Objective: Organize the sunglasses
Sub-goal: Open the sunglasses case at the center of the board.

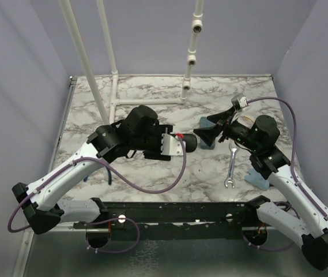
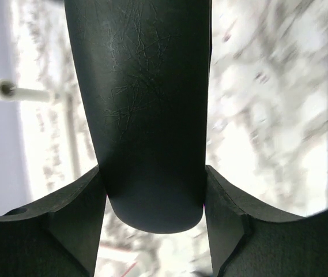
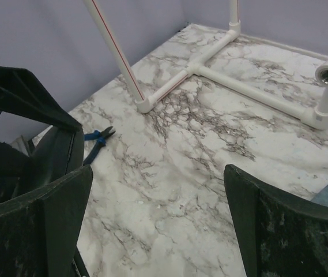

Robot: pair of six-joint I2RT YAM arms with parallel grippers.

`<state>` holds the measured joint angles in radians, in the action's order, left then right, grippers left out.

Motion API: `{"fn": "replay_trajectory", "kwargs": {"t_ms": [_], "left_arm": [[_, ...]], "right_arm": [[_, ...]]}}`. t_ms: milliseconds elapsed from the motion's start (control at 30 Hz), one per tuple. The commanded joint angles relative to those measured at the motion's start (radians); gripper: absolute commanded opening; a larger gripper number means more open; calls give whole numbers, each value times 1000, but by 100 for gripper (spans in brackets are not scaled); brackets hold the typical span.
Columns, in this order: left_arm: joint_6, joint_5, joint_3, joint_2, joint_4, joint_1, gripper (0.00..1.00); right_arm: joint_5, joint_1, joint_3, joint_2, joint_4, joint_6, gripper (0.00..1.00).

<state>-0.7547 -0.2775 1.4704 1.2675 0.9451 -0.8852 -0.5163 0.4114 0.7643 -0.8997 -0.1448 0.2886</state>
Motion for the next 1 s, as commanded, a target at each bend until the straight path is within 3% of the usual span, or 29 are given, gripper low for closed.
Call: {"fn": "replay_trajectory", "kwargs": {"t_ms": [0,167,267,333,433,600,800,967], "left_arm": [[-452,208,-279,-194,-266,-6,0],[-915,261,-658,-466,-585,-9,0],[-1332,237,-932,-615,-853,-10,0],[-1474,185,-1027,-653,-978,-10,0],[-1548,174,-1060,-647,-1075,-10,0],[-1592,221,-1096,-632,-1180,-10,0],[-1611,228,-1148,-681,-1162,-10,0],[-1579,245,-1158,-691,-1160,-10,0]], "right_arm": [[65,1,29,73,197,-139,100],[64,1,33,69,260,-167,100],[-80,1,48,-17,233,-138,100],[-244,5,53,-88,166,-90,100],[-340,77,49,-149,42,-65,100],[-262,265,70,-189,66,-203,100],[-99,283,-5,-143,47,-223,100],[-82,283,-44,-100,58,-278,100]]}}
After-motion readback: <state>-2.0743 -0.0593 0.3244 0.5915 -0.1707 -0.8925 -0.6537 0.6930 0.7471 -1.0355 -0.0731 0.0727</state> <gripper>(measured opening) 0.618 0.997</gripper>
